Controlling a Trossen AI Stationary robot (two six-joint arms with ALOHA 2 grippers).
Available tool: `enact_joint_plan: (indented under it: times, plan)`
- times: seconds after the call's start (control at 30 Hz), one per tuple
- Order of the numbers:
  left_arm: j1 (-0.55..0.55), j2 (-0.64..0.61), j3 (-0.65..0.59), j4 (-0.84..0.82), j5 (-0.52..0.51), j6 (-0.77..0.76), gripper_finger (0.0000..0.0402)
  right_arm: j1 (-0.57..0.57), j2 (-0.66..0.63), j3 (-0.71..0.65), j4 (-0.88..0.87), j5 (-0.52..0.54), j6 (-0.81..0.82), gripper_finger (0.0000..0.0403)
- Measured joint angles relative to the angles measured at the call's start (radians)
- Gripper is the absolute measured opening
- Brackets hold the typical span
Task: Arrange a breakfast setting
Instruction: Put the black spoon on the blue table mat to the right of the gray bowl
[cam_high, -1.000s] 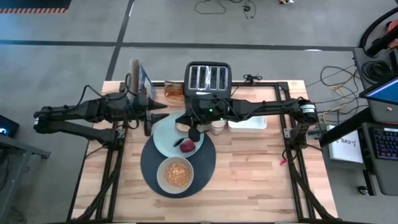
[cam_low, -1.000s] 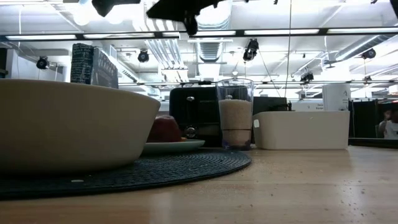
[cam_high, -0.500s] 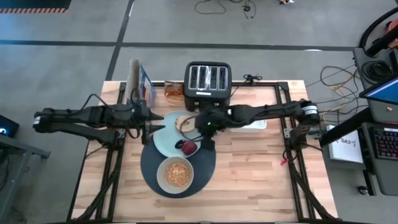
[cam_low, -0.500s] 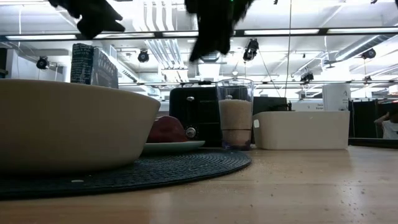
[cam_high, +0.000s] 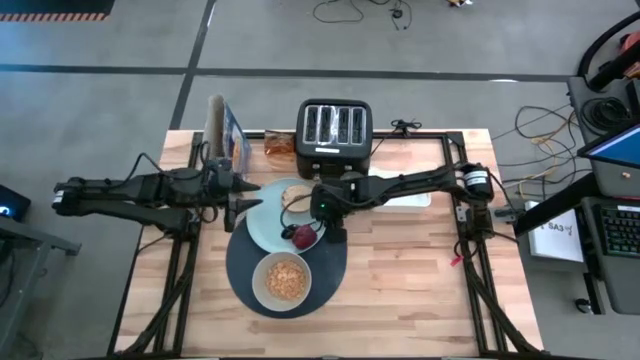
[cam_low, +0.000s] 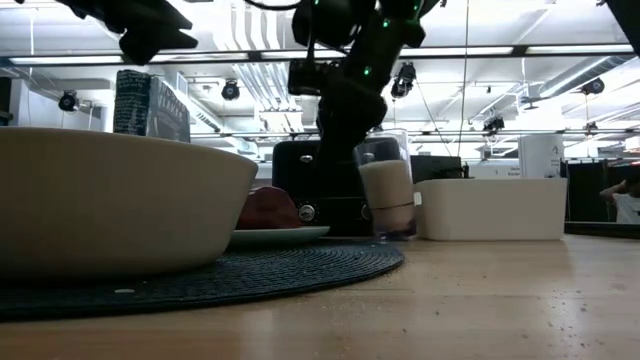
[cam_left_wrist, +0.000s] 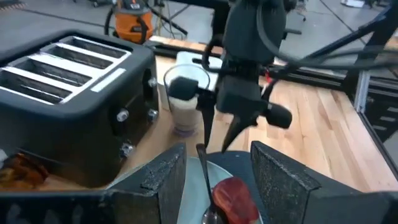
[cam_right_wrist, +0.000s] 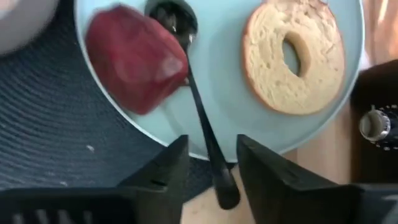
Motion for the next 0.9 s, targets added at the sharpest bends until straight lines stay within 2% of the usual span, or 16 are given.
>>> enact_joint_plan:
  times: [0.17, 0.3, 0.8, 0.9]
  plan:
    - [0.000, -0.045, 0.000, -0.005, -0.019, 0.015, 0.0162, -0.001, 0.014, 0.000, 0.023, -0.008, 0.014, 0.0172]
    - [0.000, -0.071, -0.001, -0.012, -0.019, 0.024, 0.0162, -0.001, 0.006, 0.000, 0.023, -0.009, 0.063, 0.0183]
    - [0.000, -0.093, -0.001, -0.015, -0.019, 0.034, 0.0162, 0.012, -0.089, 0.001, 0.007, -0.005, 0.083, 0.0140]
    - [0.000, -0.093, -0.002, -0.014, -0.020, 0.033, 0.0162, 0.017, -0.125, 0.001, -0.004, 0.029, 0.103, 0.0132]
